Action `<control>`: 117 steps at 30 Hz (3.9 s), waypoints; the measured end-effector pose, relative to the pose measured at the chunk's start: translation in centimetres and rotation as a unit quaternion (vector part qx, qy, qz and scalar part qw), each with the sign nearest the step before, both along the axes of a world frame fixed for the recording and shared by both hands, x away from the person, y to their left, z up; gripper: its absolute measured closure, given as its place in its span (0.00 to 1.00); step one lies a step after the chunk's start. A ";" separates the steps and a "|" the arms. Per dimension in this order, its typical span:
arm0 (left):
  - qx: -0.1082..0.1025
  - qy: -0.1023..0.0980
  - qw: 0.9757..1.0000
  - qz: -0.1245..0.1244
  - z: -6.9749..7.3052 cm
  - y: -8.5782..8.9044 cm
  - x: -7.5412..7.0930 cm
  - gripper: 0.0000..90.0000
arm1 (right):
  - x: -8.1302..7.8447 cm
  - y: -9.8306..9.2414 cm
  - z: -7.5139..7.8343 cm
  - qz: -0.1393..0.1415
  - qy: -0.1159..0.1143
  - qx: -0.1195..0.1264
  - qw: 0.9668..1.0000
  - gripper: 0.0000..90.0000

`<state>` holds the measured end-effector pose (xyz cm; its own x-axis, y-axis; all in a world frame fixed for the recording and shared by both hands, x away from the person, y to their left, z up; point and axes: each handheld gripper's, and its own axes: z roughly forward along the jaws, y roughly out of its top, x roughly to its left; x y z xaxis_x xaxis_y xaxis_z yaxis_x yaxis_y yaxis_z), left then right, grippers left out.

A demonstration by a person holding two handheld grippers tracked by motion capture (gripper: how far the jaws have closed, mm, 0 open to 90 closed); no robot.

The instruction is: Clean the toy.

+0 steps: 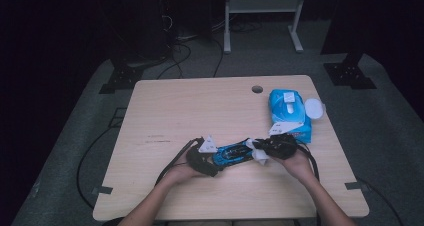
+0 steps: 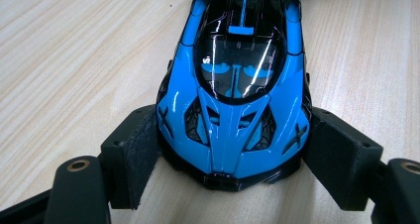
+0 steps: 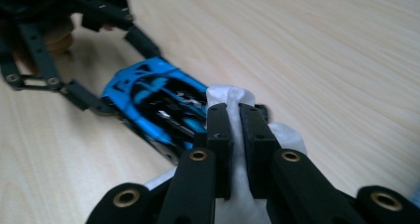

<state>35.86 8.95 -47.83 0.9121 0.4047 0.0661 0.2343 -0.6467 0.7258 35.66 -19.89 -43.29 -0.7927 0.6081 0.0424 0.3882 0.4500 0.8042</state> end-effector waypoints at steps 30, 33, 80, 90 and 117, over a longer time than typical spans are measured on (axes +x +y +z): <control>-0.002 -0.001 1.000 0.001 0.0 -0.1 0.0 0.28 | 3.5 2.0 -1.7 -0.022 0.017 -0.015 1.000 0.93; 0.000 0.000 1.000 0.001 0.0 -0.1 0.0 0.28 | 3.6 0.7 -1.6 -0.042 0.020 -0.012 0.999 0.93; -0.105 0.123 0.985 0.066 0.4 1.5 2.4 0.26 | -0.4 1.3 -2.6 0.040 0.010 -0.014 0.999 0.94; -0.124 0.156 0.978 0.067 -0.2 1.7 2.6 0.36 | -1.1 1.0 -3.0 0.040 -0.012 -0.007 0.999 0.94; -0.103 0.100 0.989 0.037 0.5 1.1 0.7 0.39 | -2.5 0.5 -3.4 0.043 -0.038 0.002 0.998 0.95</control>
<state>36.57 10.09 -47.31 0.8661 0.4568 -0.2028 0.4272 -0.4659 0.7749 33.20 -19.42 -46.74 -0.8428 0.5380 -0.0176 0.2862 0.4756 0.8318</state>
